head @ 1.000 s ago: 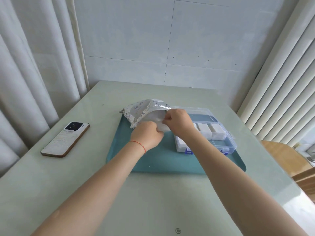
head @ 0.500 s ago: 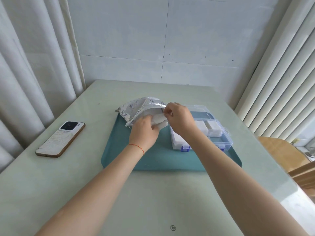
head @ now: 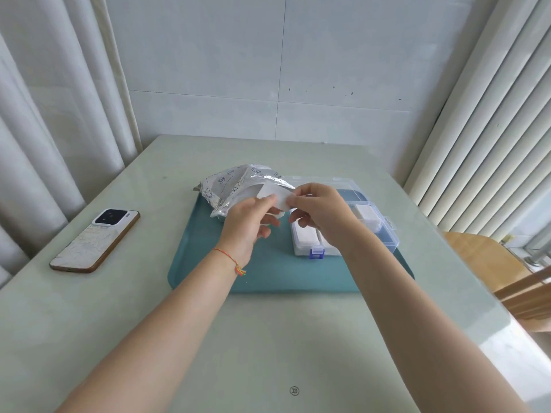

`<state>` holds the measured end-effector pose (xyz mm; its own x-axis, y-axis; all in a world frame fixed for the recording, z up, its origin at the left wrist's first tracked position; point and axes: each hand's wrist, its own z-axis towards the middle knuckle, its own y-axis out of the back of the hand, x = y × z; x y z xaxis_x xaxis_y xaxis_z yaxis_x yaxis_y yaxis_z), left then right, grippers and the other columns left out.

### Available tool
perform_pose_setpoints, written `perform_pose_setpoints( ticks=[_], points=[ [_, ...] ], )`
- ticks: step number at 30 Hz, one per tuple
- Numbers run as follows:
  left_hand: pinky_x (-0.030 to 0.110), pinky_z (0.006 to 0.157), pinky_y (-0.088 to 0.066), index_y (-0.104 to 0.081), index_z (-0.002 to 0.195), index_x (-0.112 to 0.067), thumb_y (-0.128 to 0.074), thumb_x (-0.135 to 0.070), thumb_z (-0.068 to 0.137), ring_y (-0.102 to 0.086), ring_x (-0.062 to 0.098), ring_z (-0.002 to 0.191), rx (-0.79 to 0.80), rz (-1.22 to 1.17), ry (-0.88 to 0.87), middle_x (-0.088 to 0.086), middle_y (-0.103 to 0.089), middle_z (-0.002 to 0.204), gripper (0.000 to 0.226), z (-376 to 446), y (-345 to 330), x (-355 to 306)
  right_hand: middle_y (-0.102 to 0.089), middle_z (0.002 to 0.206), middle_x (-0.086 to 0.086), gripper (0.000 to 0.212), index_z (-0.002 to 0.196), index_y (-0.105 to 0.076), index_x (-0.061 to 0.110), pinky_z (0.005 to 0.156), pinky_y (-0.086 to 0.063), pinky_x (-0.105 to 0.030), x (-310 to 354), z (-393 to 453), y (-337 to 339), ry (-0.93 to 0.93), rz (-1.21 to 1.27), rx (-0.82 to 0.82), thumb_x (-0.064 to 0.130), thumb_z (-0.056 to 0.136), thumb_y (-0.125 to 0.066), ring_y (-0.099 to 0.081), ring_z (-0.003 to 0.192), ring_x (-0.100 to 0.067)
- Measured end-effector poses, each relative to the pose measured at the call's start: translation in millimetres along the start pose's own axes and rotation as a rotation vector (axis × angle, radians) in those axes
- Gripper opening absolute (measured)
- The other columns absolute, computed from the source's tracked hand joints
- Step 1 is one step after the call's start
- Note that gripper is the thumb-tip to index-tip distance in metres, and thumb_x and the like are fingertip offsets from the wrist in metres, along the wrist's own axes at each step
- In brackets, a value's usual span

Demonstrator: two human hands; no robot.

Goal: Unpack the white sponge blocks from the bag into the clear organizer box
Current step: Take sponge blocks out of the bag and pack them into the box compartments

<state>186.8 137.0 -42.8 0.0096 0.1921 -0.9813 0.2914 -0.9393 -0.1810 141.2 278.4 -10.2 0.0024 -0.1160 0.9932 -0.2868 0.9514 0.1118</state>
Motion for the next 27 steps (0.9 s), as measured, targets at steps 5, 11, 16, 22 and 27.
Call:
perform_pose_setpoints(
  ticks=[5, 11, 16, 22, 27],
  points=[
    [0.022, 0.041, -0.035, -0.063, 0.080, 0.009, -0.060, -0.012, 0.085, -0.055, 0.022, 0.048, -0.148, 0.304, -0.014, 0.014, -0.064, 0.064, 0.022, 1.6, 18.5, 8.3, -0.066, 0.084, -0.001, 0.017, 0.095, -0.066, 0.015, 0.049, -0.042, -0.019, -5.8, 9.9, -0.2, 0.208, -0.676, -0.131, 0.006, 0.084, -0.057, -0.052, 0.055, -0.009],
    [0.043, 0.062, -0.057, -0.046, 0.064, -0.008, -0.061, -0.008, 0.082, -0.070, 0.034, 0.059, -0.109, 0.361, -0.035, 0.008, -0.065, 0.053, 0.023, 2.8, 23.6, 13.0, -0.041, 0.107, -0.003, 0.026, 0.106, -0.064, 0.022, 0.074, -0.036, -0.031, -23.2, 32.5, -18.5, 0.352, -1.252, 0.083, 0.009, 0.083, -0.064, -0.046, 0.101, -0.023],
    [0.046, 0.065, -0.061, -0.063, 0.086, -0.007, -0.057, -0.002, 0.086, -0.072, 0.034, 0.066, -0.096, 0.303, -0.020, 0.017, -0.072, 0.080, 0.008, 5.7, 29.8, 22.5, -0.051, 0.107, -0.004, 0.013, 0.091, -0.070, 0.018, 0.076, -0.044, -0.034, -22.3, 40.5, -17.0, 0.430, -1.227, 0.023, 0.013, 0.092, -0.058, -0.050, 0.104, -0.024],
    [0.030, 0.053, -0.058, -0.067, 0.084, -0.012, -0.047, 0.005, 0.090, -0.071, 0.027, 0.063, -0.041, 0.188, 0.010, 0.018, -0.069, 0.080, 0.027, 2.9, 32.1, 21.9, -0.066, 0.077, 0.003, 0.004, 0.087, -0.070, 0.012, 0.061, -0.042, -0.022, 1.2, 19.8, 0.6, 0.320, -0.621, -0.152, 0.011, 0.087, -0.067, -0.056, 0.064, -0.009],
    [0.029, 0.060, -0.058, -0.065, 0.104, 0.003, -0.043, -0.001, 0.097, -0.072, 0.030, 0.073, 0.112, -0.130, 0.127, 0.025, -0.071, 0.092, 0.023, 1.3, 31.9, 13.1, -0.070, 0.073, -0.004, 0.006, 0.090, -0.070, 0.003, 0.047, -0.042, -0.021, 2.2, -1.0, -6.0, -0.007, -0.211, 0.059, 0.007, 0.086, -0.070, -0.060, 0.054, -0.013]
  ],
)
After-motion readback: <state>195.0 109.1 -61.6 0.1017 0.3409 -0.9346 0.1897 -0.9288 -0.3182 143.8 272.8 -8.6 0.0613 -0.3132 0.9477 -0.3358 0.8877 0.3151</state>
